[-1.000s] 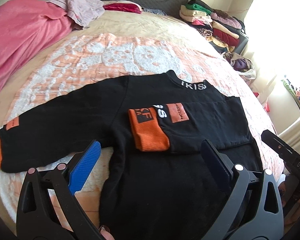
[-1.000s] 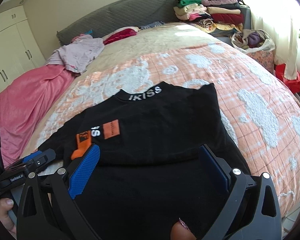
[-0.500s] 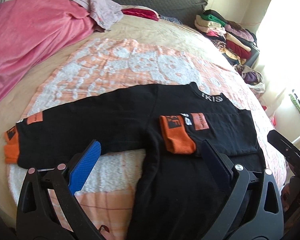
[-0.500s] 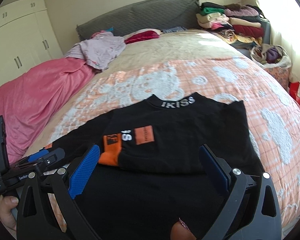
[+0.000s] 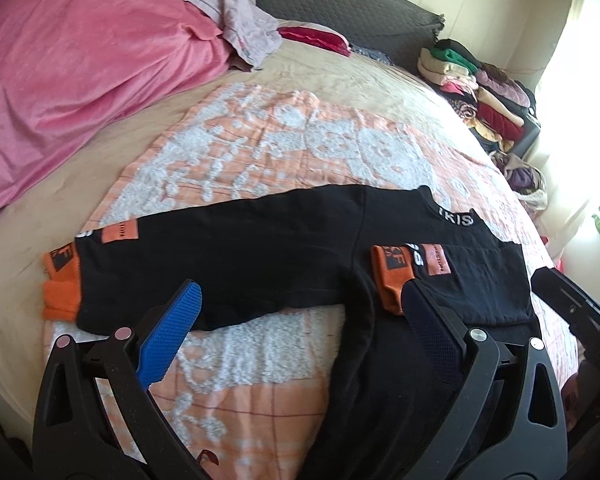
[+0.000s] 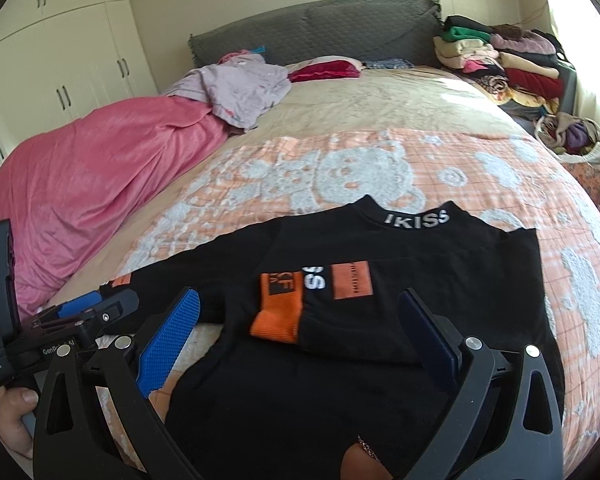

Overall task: Fold small clothes
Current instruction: 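Move the left tool to the other orange cuff and grasp it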

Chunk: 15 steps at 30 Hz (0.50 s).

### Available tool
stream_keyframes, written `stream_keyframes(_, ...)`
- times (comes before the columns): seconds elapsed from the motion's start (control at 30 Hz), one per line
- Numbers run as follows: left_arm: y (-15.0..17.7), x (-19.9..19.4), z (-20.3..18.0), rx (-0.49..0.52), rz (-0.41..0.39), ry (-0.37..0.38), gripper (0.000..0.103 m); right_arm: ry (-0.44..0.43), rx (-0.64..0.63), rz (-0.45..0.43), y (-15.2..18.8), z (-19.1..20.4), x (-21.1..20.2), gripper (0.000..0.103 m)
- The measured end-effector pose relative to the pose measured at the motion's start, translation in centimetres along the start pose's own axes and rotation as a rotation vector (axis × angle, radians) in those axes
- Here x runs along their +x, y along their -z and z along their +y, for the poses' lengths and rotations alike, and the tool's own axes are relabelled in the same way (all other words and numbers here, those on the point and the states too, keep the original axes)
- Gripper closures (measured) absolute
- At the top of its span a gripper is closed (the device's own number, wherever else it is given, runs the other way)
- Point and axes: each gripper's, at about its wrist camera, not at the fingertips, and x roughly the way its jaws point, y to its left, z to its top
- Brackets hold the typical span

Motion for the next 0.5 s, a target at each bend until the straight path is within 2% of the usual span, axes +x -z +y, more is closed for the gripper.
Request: stream_keyframes(0.5,1.0,-0.7,5.6,-0.109,0.004,-0.067,0.010,-0.063,-0.071,0.046,0.6,4.5,2.3,0.005)
